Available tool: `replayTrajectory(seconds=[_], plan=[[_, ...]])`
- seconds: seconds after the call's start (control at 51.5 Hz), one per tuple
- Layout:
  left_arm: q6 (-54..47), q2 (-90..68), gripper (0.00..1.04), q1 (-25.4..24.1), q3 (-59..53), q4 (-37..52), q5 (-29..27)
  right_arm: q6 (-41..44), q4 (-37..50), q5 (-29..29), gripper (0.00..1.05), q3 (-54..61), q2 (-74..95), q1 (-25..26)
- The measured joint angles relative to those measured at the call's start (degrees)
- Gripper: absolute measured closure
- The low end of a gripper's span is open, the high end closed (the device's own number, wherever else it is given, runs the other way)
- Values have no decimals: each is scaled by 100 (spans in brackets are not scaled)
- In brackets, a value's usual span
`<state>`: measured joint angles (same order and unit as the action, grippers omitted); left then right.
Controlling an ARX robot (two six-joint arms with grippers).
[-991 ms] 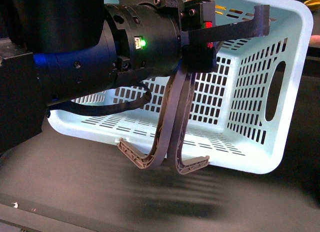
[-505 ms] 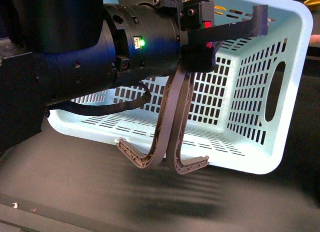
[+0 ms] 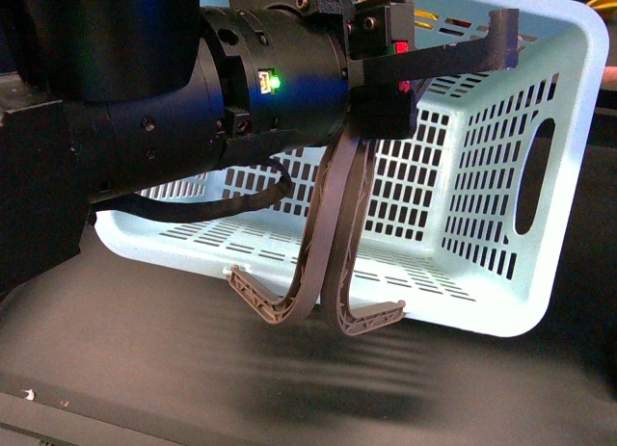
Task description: Pick mango with right arm and hold basket with left
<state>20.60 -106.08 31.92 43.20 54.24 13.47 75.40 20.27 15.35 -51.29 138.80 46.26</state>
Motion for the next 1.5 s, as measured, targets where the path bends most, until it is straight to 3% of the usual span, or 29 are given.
replayTrajectory(seconds=[0.583, 1.204, 1.496], plan=[[2, 0, 95, 0, 0, 0, 0, 111, -407, -319, 8, -1377, 1043, -468], [0, 0, 95, 0, 0, 0, 0, -122, -1012, -306, 8, -1703, 1261, -385], [0, 0, 95, 0, 0, 0, 0, -214, -861, -328, 38, -1799, 1309, -358]])
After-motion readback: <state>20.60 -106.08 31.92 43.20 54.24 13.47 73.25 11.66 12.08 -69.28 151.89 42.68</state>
